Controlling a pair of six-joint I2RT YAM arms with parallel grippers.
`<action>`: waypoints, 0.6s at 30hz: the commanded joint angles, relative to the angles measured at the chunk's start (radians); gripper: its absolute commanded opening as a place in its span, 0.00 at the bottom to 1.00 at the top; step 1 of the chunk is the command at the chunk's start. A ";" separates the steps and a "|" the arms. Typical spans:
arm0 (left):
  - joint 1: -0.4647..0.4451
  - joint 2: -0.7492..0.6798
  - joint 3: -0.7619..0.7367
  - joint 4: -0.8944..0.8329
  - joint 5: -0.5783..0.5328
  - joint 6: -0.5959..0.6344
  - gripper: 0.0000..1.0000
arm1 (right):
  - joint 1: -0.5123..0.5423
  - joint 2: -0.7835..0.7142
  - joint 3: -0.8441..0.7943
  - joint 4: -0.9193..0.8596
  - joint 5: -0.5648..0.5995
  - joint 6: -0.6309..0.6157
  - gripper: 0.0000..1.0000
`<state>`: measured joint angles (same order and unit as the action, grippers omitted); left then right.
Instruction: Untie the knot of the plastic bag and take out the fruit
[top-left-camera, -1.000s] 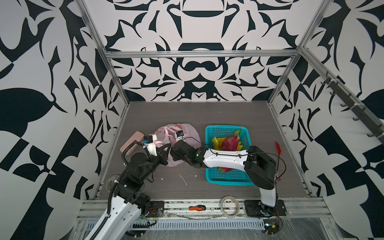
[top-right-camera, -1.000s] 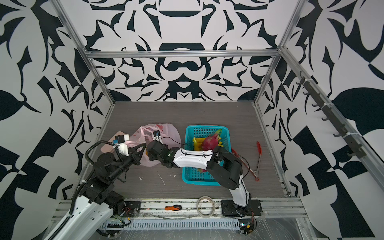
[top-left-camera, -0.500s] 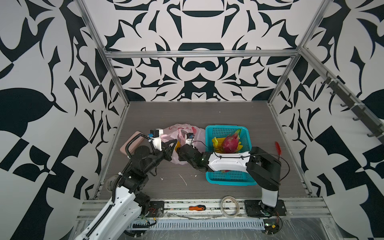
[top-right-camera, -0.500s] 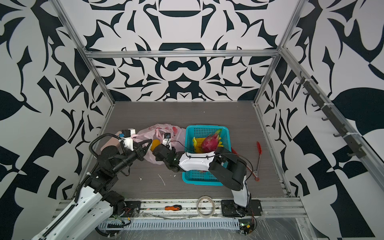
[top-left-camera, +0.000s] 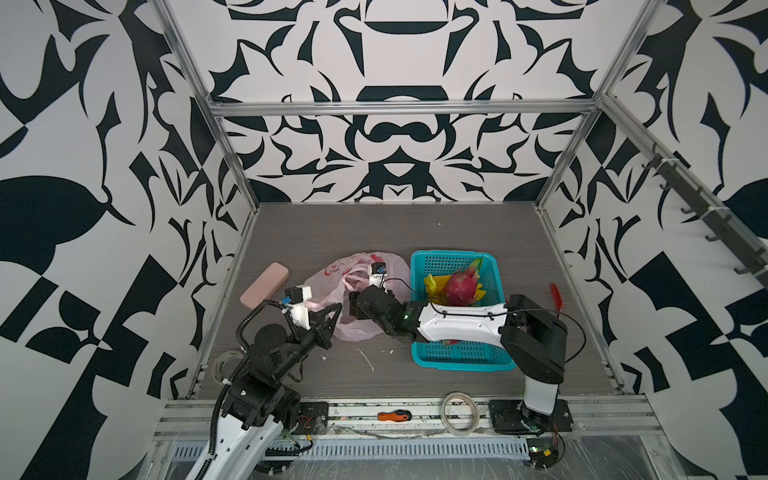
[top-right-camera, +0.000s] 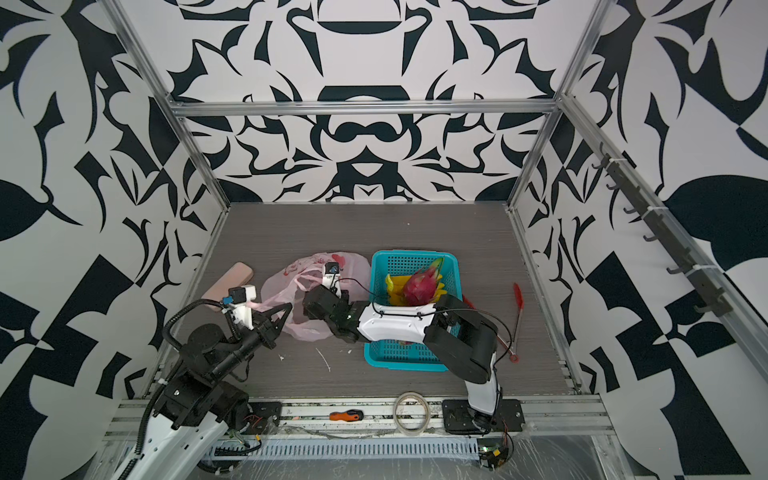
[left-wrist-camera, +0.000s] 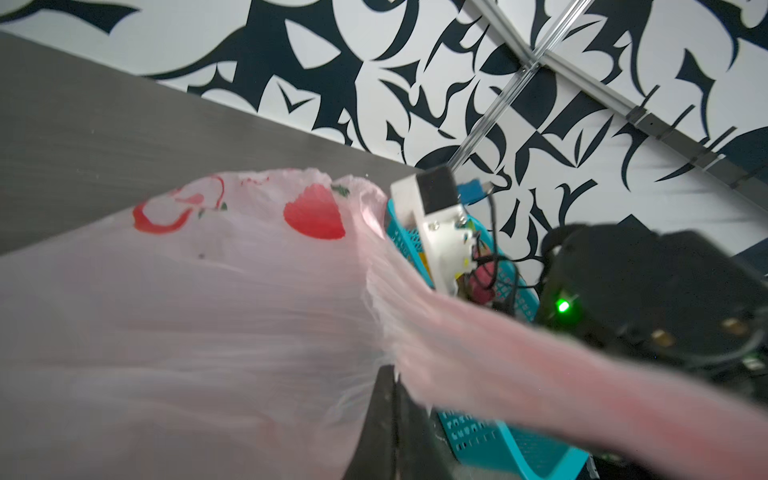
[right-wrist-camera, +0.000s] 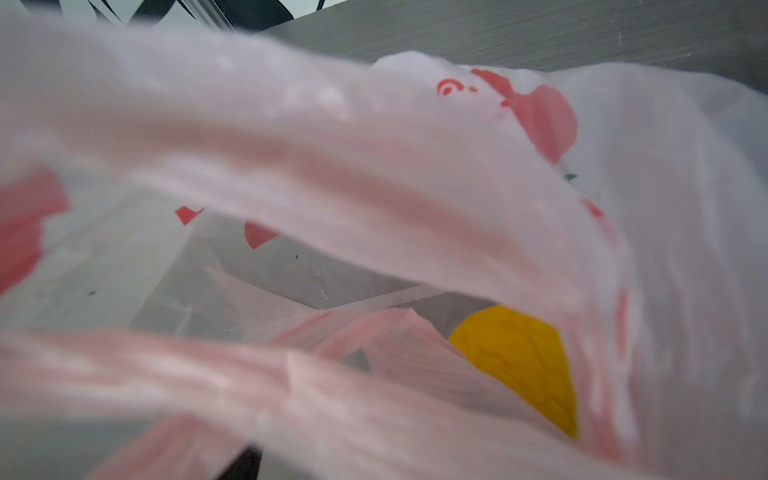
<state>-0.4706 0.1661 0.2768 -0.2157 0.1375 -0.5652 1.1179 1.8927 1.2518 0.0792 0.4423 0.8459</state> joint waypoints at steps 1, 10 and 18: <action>0.001 -0.044 -0.026 -0.058 -0.010 -0.056 0.00 | 0.001 0.019 0.079 -0.066 0.016 -0.032 0.78; 0.001 -0.102 -0.081 -0.089 0.044 -0.105 0.00 | 0.000 0.052 0.143 -0.177 0.023 -0.035 0.79; 0.001 -0.105 -0.127 -0.055 0.056 -0.154 0.00 | 0.007 0.048 0.174 -0.248 0.029 -0.043 0.78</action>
<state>-0.4706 0.0723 0.1684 -0.2771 0.1780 -0.6865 1.1198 1.9587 1.3685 -0.1287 0.4431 0.8165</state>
